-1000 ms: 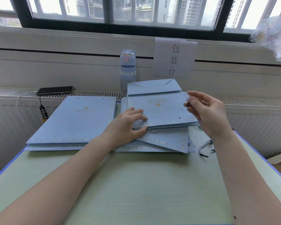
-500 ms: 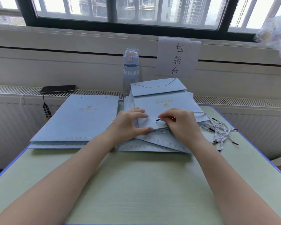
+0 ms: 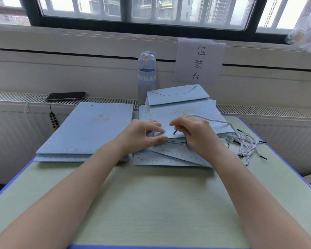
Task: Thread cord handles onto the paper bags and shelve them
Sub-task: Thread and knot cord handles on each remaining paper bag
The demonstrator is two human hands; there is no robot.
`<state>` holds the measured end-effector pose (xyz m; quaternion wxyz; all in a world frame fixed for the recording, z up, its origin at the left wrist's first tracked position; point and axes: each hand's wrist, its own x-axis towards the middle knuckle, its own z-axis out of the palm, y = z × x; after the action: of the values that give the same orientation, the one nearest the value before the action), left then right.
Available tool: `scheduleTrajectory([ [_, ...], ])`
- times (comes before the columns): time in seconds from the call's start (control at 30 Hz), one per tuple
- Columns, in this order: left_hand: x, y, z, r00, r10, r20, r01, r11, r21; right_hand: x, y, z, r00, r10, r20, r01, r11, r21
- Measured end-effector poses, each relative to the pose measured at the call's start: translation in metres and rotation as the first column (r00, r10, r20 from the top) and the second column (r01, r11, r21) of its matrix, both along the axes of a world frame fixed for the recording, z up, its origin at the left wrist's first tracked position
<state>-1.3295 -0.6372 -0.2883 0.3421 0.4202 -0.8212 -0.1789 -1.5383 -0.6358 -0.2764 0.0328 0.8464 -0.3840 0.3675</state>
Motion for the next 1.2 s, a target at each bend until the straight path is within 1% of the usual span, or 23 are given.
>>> scheduleTrajectory([
  [0.1,-0.002,-0.001,0.002,0.999,-0.031,0.031,0.034,0.997,-0.071,0.002,-0.007,0.009,0.999,0.034,-0.041,-0.032,0.998,0.046],
  [0.17,-0.002,-0.003,0.002,0.996,-0.039,0.074,0.049,0.988,-0.147,0.004,-0.012,0.017,0.995,0.033,-0.093,-0.024,0.994,0.103],
  [0.23,-0.002,-0.005,0.002,0.993,-0.014,0.121,0.041,0.974,-0.222,0.004,-0.018,0.024,0.990,0.032,-0.141,-0.005,0.983,0.184],
  [0.3,-0.002,-0.007,0.001,0.993,0.019,0.120,0.016,0.959,-0.283,0.005,-0.021,0.027,0.986,0.049,-0.157,-0.004,0.960,0.279],
  [0.4,-0.003,-0.006,-0.001,0.996,0.039,0.080,-0.007,0.931,-0.365,0.008,-0.020,0.023,0.990,0.075,-0.120,-0.027,0.931,0.364],
  [0.53,-0.009,-0.001,-0.006,0.997,0.067,-0.031,-0.074,0.917,-0.392,-0.001,-0.011,0.026,0.999,0.048,0.008,-0.047,0.893,0.448],
  [0.6,-0.012,0.000,-0.007,0.993,0.071,-0.095,-0.104,0.905,-0.414,-0.006,-0.003,0.027,0.999,0.025,0.038,-0.040,0.882,0.469],
  [0.67,-0.015,0.003,-0.007,0.987,0.083,-0.139,-0.135,0.894,-0.428,-0.010,0.004,0.028,0.997,0.024,0.071,-0.058,0.851,0.523],
  [0.73,-0.018,0.005,-0.007,0.981,0.098,-0.168,-0.160,0.897,-0.412,-0.012,0.006,0.029,0.996,0.018,0.091,-0.066,0.823,0.565],
  [0.77,-0.019,0.007,-0.007,0.976,0.111,-0.189,-0.178,0.904,-0.390,-0.012,0.006,0.029,0.998,0.016,0.067,-0.051,0.829,0.557],
  [0.8,-0.021,0.008,-0.007,0.967,0.131,-0.218,-0.205,0.910,-0.361,-0.010,0.006,0.028,1.000,0.007,0.025,-0.019,0.854,0.519],
  [0.83,-0.022,0.009,-0.006,0.954,0.156,-0.258,-0.239,0.911,-0.336,-0.008,0.006,0.027,1.000,-0.022,-0.019,0.028,0.906,0.421],
  [0.87,-0.021,0.009,-0.004,0.936,0.178,-0.304,-0.276,0.908,-0.317,-0.006,0.007,0.026,0.998,-0.061,-0.032,0.067,0.969,0.239],
  [0.9,-0.020,0.008,-0.001,0.916,0.199,-0.349,-0.310,0.904,-0.296,-0.004,0.008,0.026,0.996,-0.090,-0.009,0.091,0.996,0.004],
  [0.93,-0.017,0.007,0.001,0.894,0.221,-0.391,-0.341,0.901,-0.269,-0.002,0.008,0.026,0.995,-0.091,0.040,0.098,0.970,-0.222],
  [0.97,-0.015,0.007,0.004,0.871,0.244,-0.427,-0.370,0.897,-0.242,-0.001,0.009,0.026,0.993,-0.058,0.105,0.094,0.917,-0.388],
  [1.0,-0.013,0.006,0.007,0.850,0.262,-0.458,-0.394,0.892,-0.220,0.001,0.009,0.025,0.988,-0.003,0.156,0.079,0.873,-0.481],
  [1.03,-0.012,0.007,0.010,0.833,0.274,-0.482,-0.412,0.887,-0.208,0.005,0.009,0.023,0.981,0.043,0.191,0.061,0.861,-0.505],
  [1.07,-0.011,0.007,0.012,0.821,0.279,-0.498,-0.425,0.882,-0.206,0.009,0.010,0.020,0.975,0.057,0.215,0.054,0.876,-0.479],
  [1.13,-0.011,0.008,0.015,0.810,0.280,-0.515,-0.444,0.867,-0.226,0.020,0.010,0.011,0.971,-0.015,0.241,0.105,0.925,-0.366],
  [1.2,-0.012,0.007,0.014,0.813,0.260,-0.522,-0.437,0.864,-0.249,0.029,0.011,0.002,0.962,-0.097,0.254,0.167,0.948,-0.271],
])
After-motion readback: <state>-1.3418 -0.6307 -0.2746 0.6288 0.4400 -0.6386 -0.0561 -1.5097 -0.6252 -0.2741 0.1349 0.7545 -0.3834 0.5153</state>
